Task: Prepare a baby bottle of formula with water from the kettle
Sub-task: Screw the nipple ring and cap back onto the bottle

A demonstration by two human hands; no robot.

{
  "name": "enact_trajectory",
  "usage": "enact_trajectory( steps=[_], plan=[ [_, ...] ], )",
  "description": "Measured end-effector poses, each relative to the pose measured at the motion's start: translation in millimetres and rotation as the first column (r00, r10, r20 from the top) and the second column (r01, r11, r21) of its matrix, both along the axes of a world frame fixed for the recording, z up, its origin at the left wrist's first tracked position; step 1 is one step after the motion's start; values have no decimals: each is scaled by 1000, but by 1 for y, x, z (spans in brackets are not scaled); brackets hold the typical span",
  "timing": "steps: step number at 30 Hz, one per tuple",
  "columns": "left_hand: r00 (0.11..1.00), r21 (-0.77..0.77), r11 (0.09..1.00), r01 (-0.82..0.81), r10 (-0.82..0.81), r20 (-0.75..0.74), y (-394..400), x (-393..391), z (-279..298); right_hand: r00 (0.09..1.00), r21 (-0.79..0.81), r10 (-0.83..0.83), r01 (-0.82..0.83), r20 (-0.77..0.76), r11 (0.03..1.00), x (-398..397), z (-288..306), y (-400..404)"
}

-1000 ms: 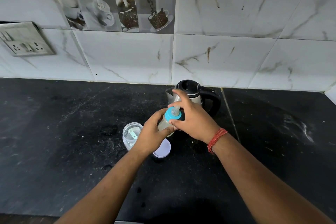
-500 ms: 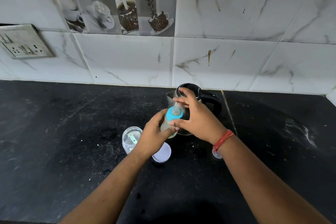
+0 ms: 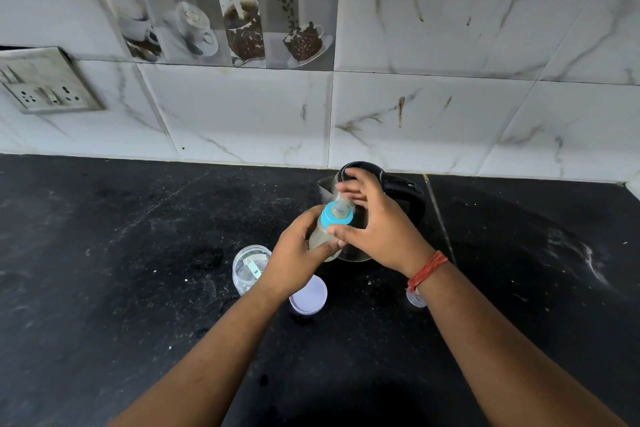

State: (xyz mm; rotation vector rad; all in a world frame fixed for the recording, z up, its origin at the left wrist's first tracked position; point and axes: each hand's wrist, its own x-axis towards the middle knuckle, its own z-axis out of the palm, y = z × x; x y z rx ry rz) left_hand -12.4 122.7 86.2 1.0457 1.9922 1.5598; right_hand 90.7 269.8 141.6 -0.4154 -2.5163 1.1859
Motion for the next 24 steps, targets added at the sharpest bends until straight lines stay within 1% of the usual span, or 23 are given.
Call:
enact_trajectory(
  steps=[2,4,7,9,10,13,14,15,17,19,21,22,23,24],
  plan=[
    [1000,6,1000,-9,9,-10,0,-1,2,1000,-16,29,-29,8,999,0,-3,5],
    [1000,4,1000,-7,7,-9,1,0,2,1000,21,-10,10,3,1000,-2,-6,4],
    [1000,-8,1000,5,-5,4,3,2,0,989,141,-149,147,-3,979,-4,-5,-7],
    [1000,-11,1000,8,-8,4,3,2,-1,982,221,-189,183,9,958,-5,-5,-9],
    [1000,-10,1000,4,-4,2,3,2,-1,986,202,-164,157,18,967,-6,-5,-8],
    [1000,-1,1000,-6,6,5,1,2,1,1000,-32,10,-10,14,999,-4,-5,4],
    [1000,2,1000,-9,9,9,1,2,2,998,-68,51,-50,25,996,-3,-4,9],
    [1000,5,1000,-11,11,12,0,2,2,997,-65,70,-68,34,996,-2,-3,12],
    [1000,8,1000,-11,11,10,1,3,3,999,-18,21,-20,28,1000,-1,-4,11],
    [1000,6,1000,-5,5,9,2,5,3,996,44,-89,88,12,995,-3,-4,1],
    [1000,6,1000,5,-5,28,2,7,2,981,172,-194,190,5,967,-5,-5,-10],
    [999,6,1000,7,-8,40,2,7,1,976,220,-218,211,6,952,-6,-7,-11],
    [999,6,1000,8,-8,46,2,7,1,978,225,-211,204,6,953,-7,-7,-11],
    [999,6,1000,11,-11,48,1,6,1,985,178,-173,169,5,969,-6,-5,-9]
  ],
)
